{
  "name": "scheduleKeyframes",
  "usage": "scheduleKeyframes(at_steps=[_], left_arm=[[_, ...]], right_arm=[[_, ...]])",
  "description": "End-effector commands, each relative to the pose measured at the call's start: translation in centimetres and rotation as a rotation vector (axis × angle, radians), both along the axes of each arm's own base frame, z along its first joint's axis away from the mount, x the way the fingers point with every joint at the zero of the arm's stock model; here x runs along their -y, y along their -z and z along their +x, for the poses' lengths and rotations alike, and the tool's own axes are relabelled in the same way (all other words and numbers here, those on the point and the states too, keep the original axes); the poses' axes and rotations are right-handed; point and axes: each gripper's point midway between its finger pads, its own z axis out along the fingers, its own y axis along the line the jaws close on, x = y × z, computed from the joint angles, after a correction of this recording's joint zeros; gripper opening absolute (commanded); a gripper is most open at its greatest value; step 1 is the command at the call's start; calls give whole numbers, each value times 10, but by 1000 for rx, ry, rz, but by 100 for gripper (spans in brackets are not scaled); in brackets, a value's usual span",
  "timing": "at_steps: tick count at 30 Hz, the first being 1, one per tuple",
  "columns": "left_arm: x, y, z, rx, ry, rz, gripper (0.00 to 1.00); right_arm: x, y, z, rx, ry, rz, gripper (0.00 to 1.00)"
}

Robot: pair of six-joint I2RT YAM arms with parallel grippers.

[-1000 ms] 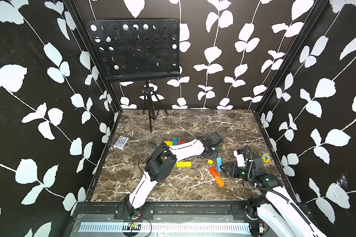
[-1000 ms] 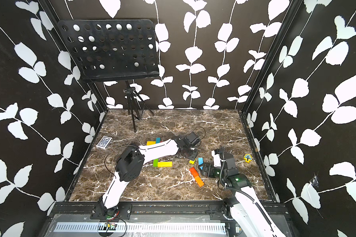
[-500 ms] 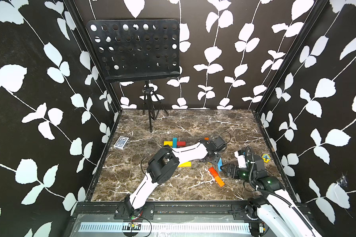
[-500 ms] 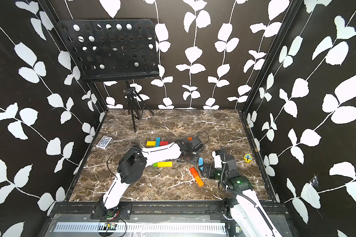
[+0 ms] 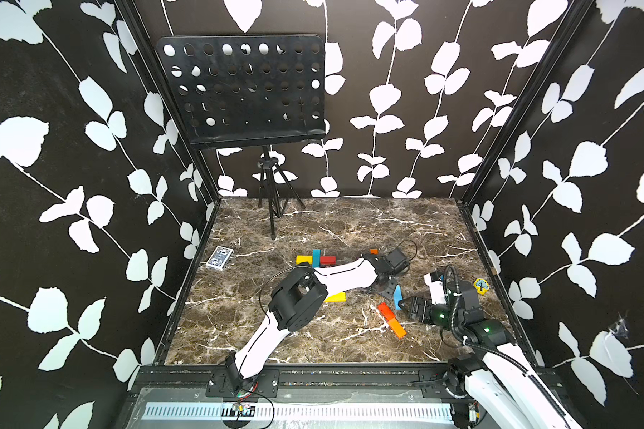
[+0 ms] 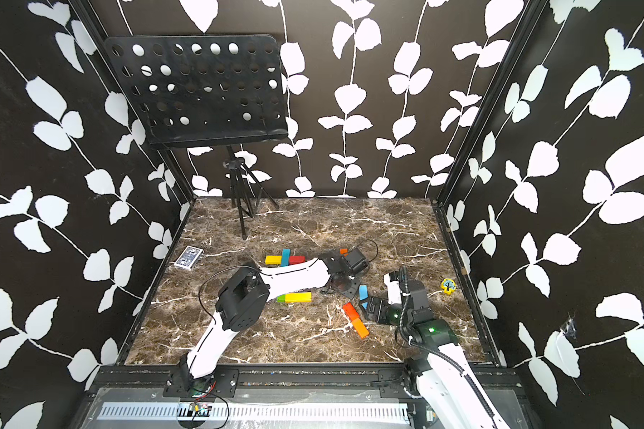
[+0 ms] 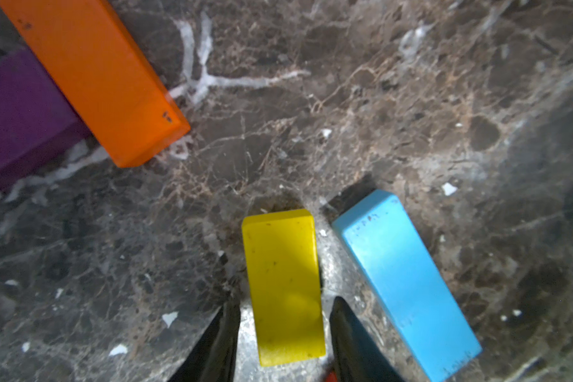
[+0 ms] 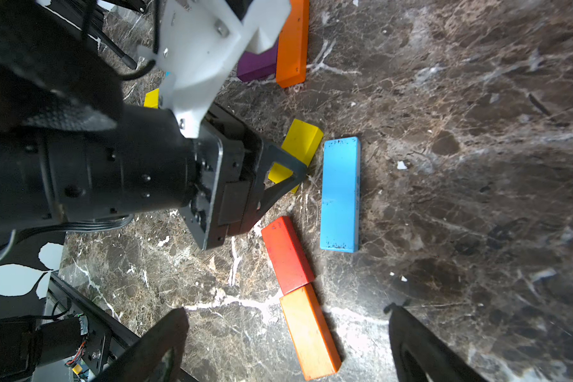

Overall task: Assemble the letter t with building blocks
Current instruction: Pick up the building block from the center of the board.

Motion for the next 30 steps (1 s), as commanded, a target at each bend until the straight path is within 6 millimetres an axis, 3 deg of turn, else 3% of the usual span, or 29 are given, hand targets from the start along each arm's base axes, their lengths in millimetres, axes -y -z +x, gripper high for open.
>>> scheduleKeyframes(at_steps=[1,23,30], left_arm=[[-1,-6,2,19,8,20,47],[9,0,10,32,10,25,42],[6,1,9,29,18,37,18]], right_arm=[[-2,4,-3,-2,-21,-1,93],[-3,4,0,-4,-28,-10,94],[-3,2,2,-1,-27,-9,94]])
